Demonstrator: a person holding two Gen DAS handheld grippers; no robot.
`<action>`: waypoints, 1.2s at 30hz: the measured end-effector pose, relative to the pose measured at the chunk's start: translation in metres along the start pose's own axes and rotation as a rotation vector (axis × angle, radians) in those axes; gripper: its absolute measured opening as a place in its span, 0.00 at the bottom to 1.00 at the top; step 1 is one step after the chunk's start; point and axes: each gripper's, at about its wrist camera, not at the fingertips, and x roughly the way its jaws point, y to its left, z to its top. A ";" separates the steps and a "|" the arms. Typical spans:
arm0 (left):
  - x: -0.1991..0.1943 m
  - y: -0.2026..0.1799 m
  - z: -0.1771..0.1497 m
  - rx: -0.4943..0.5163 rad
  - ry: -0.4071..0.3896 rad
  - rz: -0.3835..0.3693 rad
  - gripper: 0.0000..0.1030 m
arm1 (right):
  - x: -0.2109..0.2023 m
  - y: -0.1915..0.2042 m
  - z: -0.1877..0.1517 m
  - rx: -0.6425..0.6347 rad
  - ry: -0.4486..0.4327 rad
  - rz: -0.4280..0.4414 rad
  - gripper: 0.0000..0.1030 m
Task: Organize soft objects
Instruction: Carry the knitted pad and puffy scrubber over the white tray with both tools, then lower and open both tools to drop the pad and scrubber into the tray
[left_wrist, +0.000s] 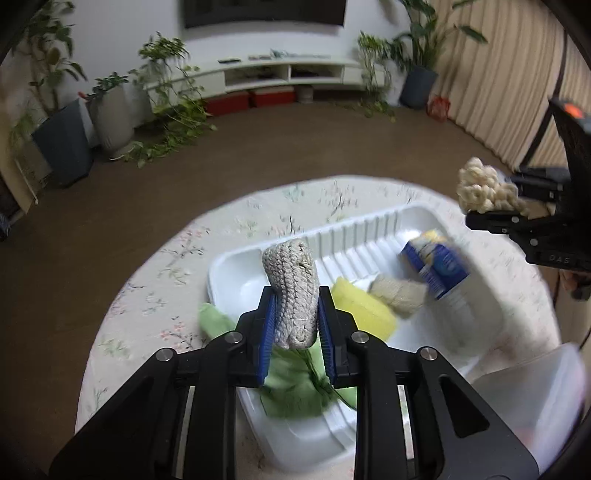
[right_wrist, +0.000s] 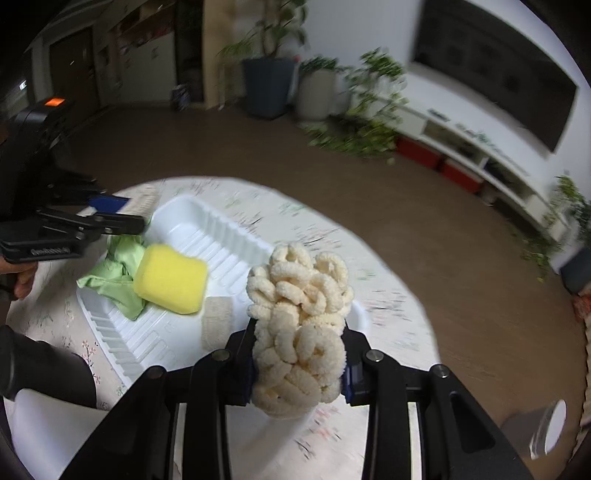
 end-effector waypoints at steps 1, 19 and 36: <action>0.005 -0.003 -0.001 0.015 0.008 0.001 0.21 | 0.007 0.003 0.002 -0.015 0.008 0.009 0.35; 0.043 0.010 -0.027 -0.044 0.141 -0.037 0.21 | 0.083 0.019 0.013 -0.092 0.129 0.070 0.41; 0.037 -0.011 -0.026 -0.044 0.108 0.019 0.71 | 0.074 0.019 0.006 -0.082 0.103 0.038 0.68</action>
